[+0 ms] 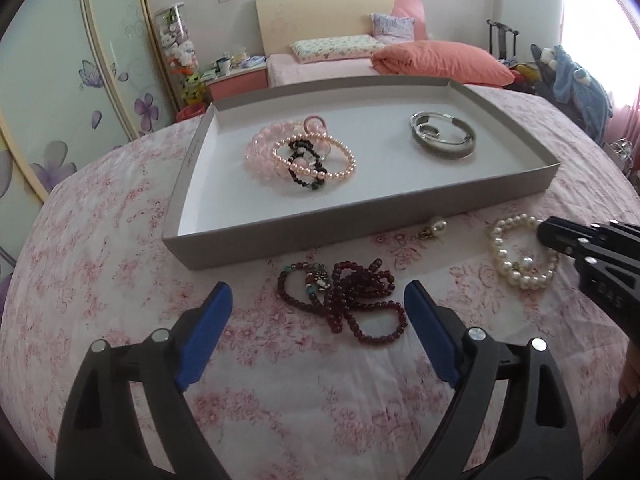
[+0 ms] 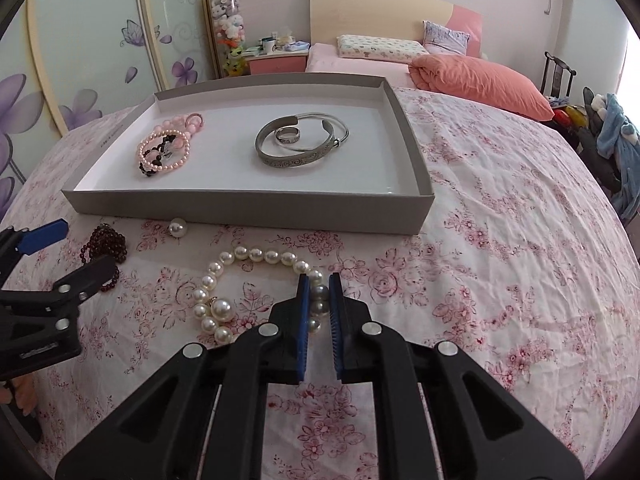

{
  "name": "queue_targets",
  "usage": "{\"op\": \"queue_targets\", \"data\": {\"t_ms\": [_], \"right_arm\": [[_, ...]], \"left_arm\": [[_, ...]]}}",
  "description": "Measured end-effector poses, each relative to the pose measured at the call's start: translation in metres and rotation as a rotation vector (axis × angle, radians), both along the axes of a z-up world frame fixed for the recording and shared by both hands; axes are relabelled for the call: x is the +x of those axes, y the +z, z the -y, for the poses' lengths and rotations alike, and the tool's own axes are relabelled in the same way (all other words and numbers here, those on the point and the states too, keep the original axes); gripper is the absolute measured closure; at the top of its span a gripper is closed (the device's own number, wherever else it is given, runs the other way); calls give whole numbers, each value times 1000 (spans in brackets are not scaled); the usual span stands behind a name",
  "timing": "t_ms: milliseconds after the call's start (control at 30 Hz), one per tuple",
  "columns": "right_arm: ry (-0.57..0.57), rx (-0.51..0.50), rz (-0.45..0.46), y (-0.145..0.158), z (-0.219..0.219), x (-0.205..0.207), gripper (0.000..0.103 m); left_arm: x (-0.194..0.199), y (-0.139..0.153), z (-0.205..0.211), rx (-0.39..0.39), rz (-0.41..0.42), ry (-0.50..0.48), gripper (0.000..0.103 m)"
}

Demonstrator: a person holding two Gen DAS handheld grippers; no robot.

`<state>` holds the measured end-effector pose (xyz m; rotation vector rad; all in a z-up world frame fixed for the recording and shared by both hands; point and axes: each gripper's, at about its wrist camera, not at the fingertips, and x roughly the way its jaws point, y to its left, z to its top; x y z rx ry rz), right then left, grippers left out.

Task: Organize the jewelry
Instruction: 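Grasp the dark red bead bracelet with the left tool while the right tool grasps the white pearl bracelet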

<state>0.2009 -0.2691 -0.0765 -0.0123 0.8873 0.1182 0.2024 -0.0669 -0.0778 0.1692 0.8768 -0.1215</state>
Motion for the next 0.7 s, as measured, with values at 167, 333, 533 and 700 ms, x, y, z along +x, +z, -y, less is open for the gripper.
{"op": "queue_targets", "data": {"t_ms": [167, 333, 533, 700], "right_arm": [[0, 2, -1, 0, 0, 1, 92], [3, 1, 0, 0, -2, 1, 92], [7, 6, -1, 0, -3, 1, 92], [6, 4, 0, 0, -3, 1, 92]], "left_arm": [[9, -5, -1, -12, -34, 49, 19], [9, -3, -6, -65, -31, 61, 61], [1, 0, -27, -58, -37, 109, 84], [-9, 1, -50, -57, -33, 133, 77]]}}
